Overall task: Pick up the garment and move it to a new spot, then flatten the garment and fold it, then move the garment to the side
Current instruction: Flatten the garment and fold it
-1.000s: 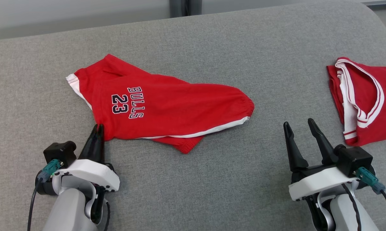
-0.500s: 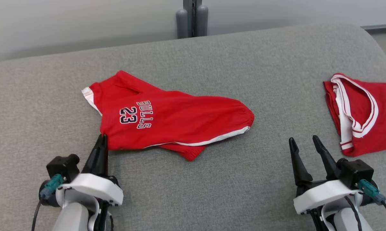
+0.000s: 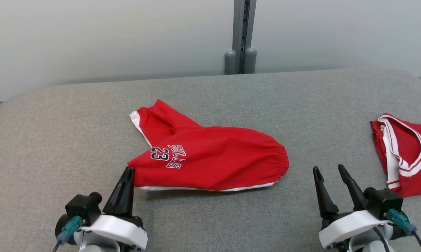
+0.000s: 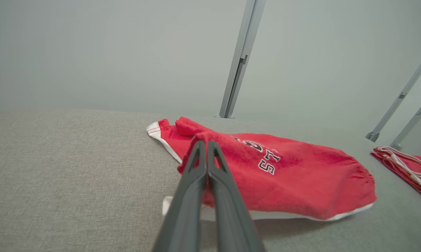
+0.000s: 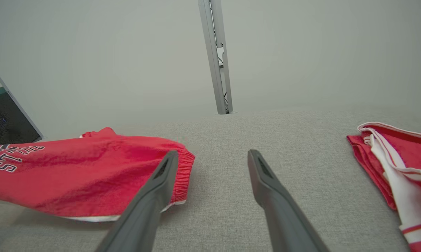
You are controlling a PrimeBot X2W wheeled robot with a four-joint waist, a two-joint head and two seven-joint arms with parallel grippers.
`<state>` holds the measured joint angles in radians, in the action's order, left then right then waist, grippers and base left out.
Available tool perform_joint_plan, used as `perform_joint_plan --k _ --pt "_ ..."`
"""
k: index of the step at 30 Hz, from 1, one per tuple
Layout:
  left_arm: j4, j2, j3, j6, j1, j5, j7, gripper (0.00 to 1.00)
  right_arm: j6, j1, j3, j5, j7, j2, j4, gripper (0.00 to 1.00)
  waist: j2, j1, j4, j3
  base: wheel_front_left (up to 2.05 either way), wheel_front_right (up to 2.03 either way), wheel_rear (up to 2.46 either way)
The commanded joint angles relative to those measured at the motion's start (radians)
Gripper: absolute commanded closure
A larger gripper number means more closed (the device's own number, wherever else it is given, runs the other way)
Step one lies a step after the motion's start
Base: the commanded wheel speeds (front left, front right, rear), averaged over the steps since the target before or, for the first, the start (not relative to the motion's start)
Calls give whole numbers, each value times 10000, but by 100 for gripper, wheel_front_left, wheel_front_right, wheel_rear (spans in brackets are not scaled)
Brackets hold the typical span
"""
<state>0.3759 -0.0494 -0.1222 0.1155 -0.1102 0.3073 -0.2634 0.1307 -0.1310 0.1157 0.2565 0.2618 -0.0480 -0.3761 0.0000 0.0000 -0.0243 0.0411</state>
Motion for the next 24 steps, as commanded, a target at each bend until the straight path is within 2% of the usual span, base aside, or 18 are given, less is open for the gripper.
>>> perform_joint_plan --k 1,15,23,24 --pt "-33 -34 48 -21 -284 -96 -13 100 1 -4 43 96 43 -59 -5 0 0 0 -91 160 0 0 0" --pt "2663 -337 1174 -730 -2327 -906 -15 100 1 -648 92 4 43 -59 90 0 0 0 -1354 1474 0 0 0" --pt "4042 -403 1570 -1176 -2730 -1152 -15 100 1 -715 39 -28 43 -58 123 0 0 0 -1484 1568 0 0 0" --pt "4007 -401 1612 -1231 -2707 -1184 -15 51 1 -701 40 -51 43 -58 117 0 0 0 -1453 1518 0 0 0"
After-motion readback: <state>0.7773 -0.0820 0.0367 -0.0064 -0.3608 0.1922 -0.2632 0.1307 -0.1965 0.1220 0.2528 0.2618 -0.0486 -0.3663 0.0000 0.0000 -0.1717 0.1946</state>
